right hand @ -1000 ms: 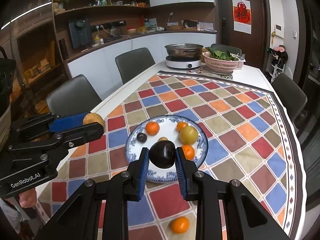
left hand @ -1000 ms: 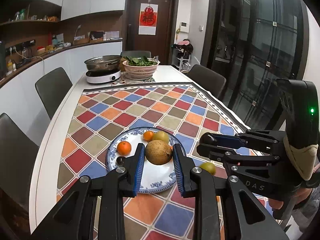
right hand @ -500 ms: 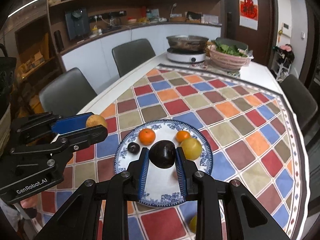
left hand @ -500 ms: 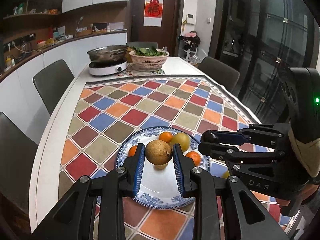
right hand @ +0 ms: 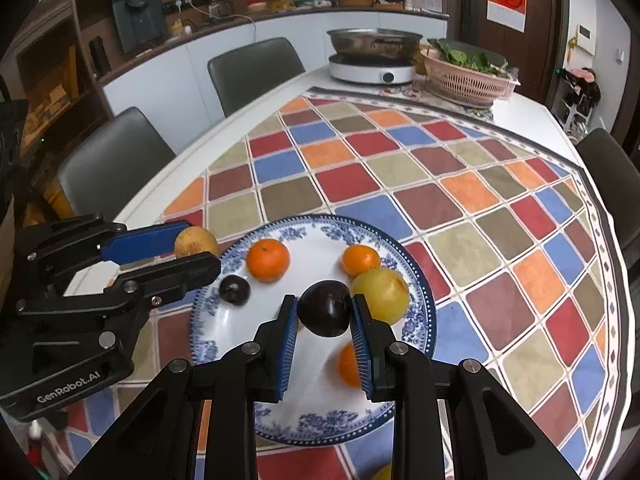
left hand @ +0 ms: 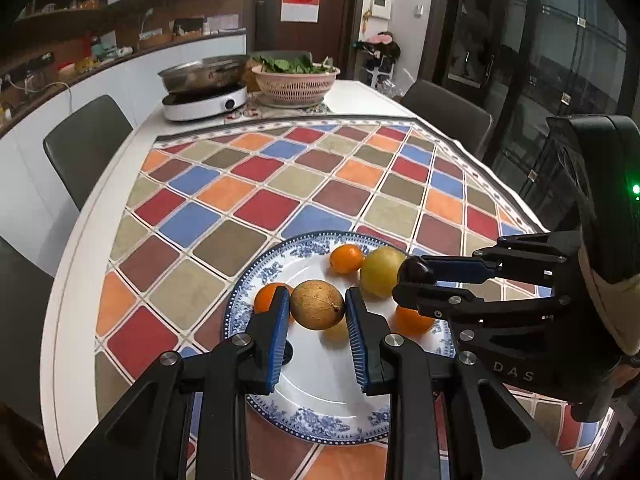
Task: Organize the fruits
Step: 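Open both tools to release the kiwi and plum onto the plate, then move both open tools back toward the green pear and the orange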
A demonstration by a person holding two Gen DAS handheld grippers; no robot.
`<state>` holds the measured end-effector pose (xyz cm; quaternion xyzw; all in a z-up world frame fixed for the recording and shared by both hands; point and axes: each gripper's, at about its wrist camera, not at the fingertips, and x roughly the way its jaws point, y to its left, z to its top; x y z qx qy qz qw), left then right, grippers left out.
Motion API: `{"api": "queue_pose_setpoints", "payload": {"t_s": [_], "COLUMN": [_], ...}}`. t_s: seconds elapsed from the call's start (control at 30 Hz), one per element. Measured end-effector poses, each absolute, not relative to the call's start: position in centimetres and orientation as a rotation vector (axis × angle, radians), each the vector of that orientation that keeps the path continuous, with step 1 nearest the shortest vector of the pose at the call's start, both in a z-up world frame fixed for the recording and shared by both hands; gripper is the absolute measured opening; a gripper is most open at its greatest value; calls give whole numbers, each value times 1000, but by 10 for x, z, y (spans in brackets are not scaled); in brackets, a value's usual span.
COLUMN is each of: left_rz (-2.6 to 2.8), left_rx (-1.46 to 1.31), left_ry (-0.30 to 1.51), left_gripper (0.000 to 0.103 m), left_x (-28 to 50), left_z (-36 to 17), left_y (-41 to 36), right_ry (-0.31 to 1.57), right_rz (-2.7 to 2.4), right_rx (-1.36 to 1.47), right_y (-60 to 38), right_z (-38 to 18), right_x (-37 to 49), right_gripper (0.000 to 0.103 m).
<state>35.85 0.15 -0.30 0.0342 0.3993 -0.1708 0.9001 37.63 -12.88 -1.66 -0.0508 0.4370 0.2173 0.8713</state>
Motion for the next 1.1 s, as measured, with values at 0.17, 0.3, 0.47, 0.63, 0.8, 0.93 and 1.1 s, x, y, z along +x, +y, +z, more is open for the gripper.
{"api": "queue_pose_setpoints", "payload": {"t_s": [0.17,0.3,0.47,0.63,0.8,0.93,1.1], "left_rz": [-359,-363,-345,-323,-316,-308,-300], "left_rx": [87,93,109,144,137,140,113], "left_ry": [865,885,894,860,842,810,761], "left_gripper": [28,29,29,36,36,36,43], "left_x": [368,373,379,375,366,350,325], "left_z": [-19,-29,-34,-27,-16,-1,19], "left_y": [-3,-5,-7,-9,-7,-9,-9], "right_ry": [937,946,944,936,910,864,806], "right_rz": [447,443,445,448,436,426,423], "right_rx": [-96,-86,-80,-53,-40,-48,-50], "right_y": [-130,-132,-132,-135,-141,-146,-154], "right_z": [-28,-33,-36,-35,-27,-12,9], "right_x": [385,389,392,392,385,370,347], "right_gripper": [28,28,28,34,35,35,35]}}
